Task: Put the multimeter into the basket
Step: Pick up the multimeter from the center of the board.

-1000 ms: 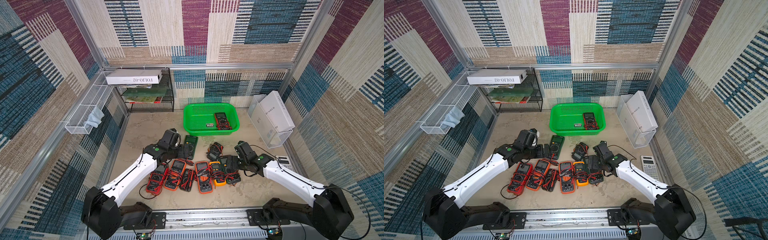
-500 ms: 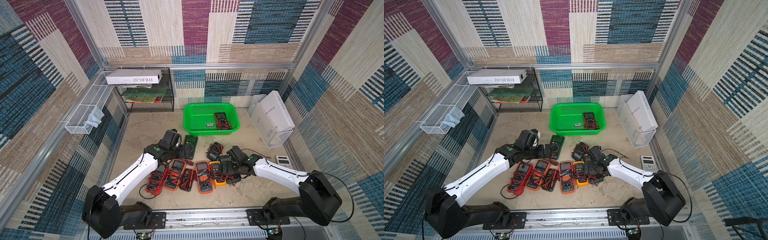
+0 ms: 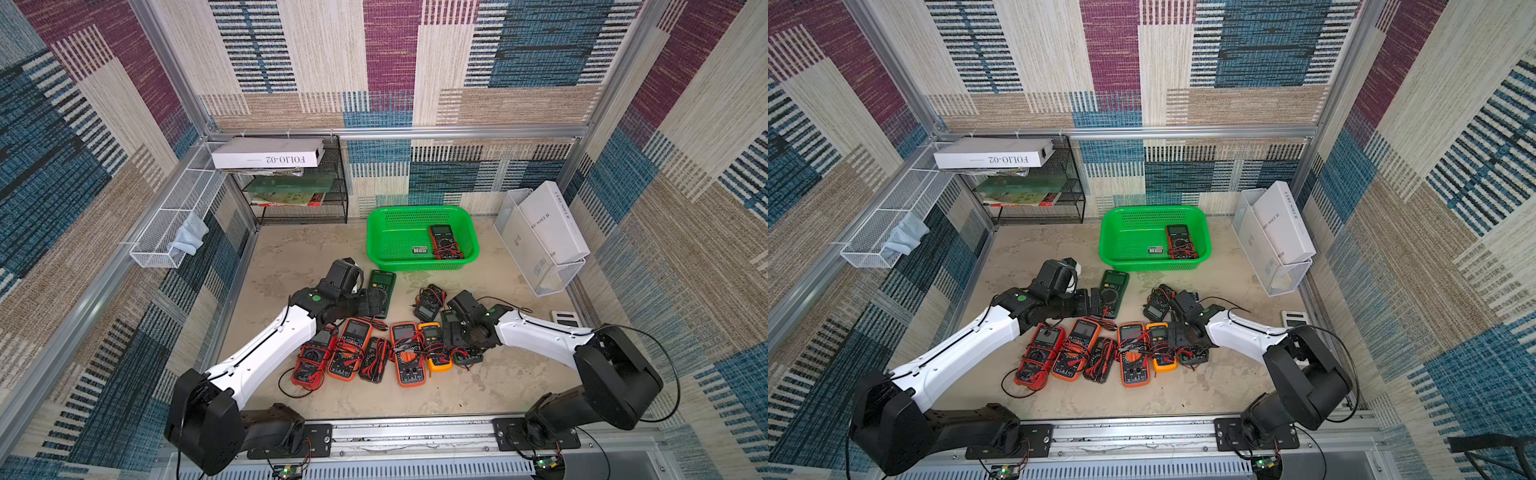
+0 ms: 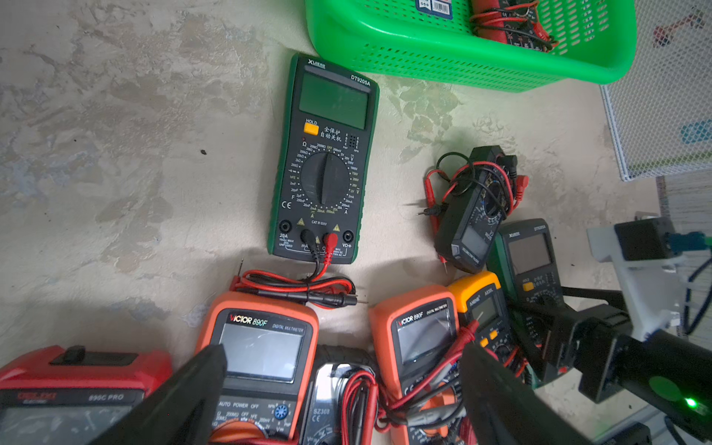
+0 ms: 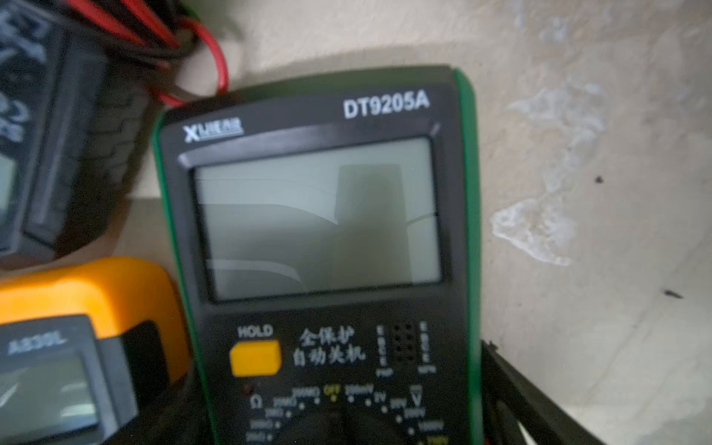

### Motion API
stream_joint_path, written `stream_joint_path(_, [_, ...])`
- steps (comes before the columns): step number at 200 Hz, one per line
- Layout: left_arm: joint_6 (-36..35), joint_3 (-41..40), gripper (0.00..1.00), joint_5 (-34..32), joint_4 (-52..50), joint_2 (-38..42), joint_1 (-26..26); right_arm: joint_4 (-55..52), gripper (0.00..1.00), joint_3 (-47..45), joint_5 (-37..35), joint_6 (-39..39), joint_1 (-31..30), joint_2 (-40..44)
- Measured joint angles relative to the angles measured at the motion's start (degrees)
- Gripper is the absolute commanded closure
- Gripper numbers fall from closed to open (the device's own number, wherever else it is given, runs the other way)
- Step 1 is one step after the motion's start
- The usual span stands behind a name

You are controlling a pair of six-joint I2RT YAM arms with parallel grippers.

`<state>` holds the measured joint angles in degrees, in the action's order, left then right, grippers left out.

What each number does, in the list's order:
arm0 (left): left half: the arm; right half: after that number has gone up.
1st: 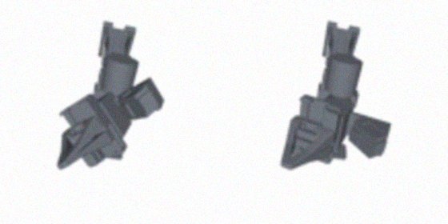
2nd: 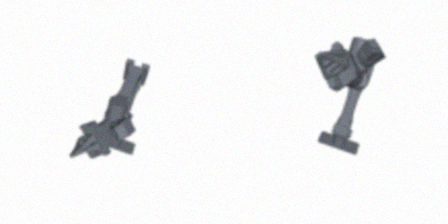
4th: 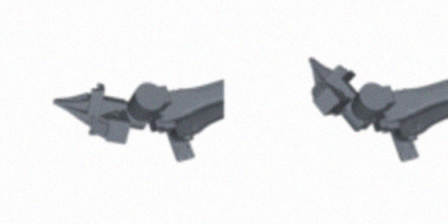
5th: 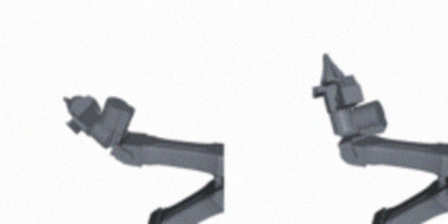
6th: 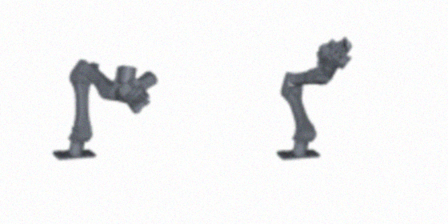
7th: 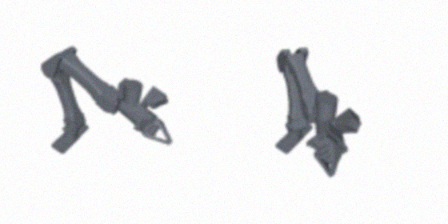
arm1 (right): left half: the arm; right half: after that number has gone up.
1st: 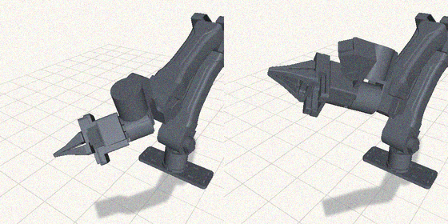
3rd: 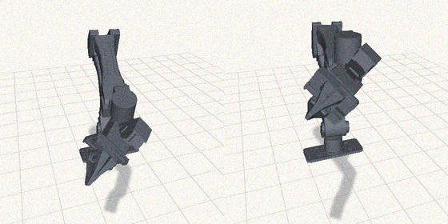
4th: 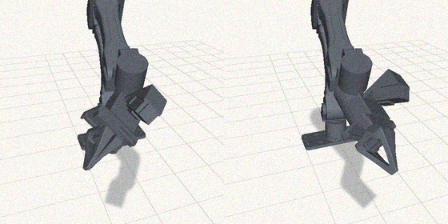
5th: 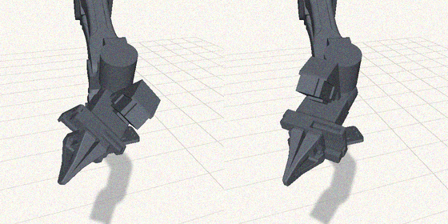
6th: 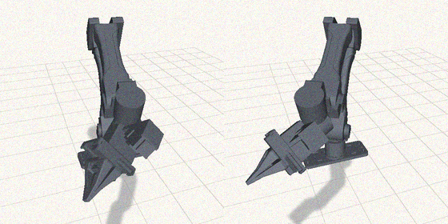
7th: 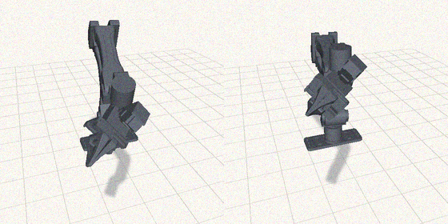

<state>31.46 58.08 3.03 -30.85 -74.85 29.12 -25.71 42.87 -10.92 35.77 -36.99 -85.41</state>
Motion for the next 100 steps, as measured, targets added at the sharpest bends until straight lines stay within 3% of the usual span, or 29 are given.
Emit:
stream_joint_path(33, [0.0, 0.4, 0.01, 0.1, 0.0, -0.1, 0.0, 0.0, 0.33, 0.0, 0.6, -1.2, 1.2, 0.5])
stream_joint_path(100, [0.0, 3.5, 0.01, -0.6, 0.0, -0.8, 0.0, -5.7, 0.40, 3.8, 1.0, -1.7, 5.9, 9.7])
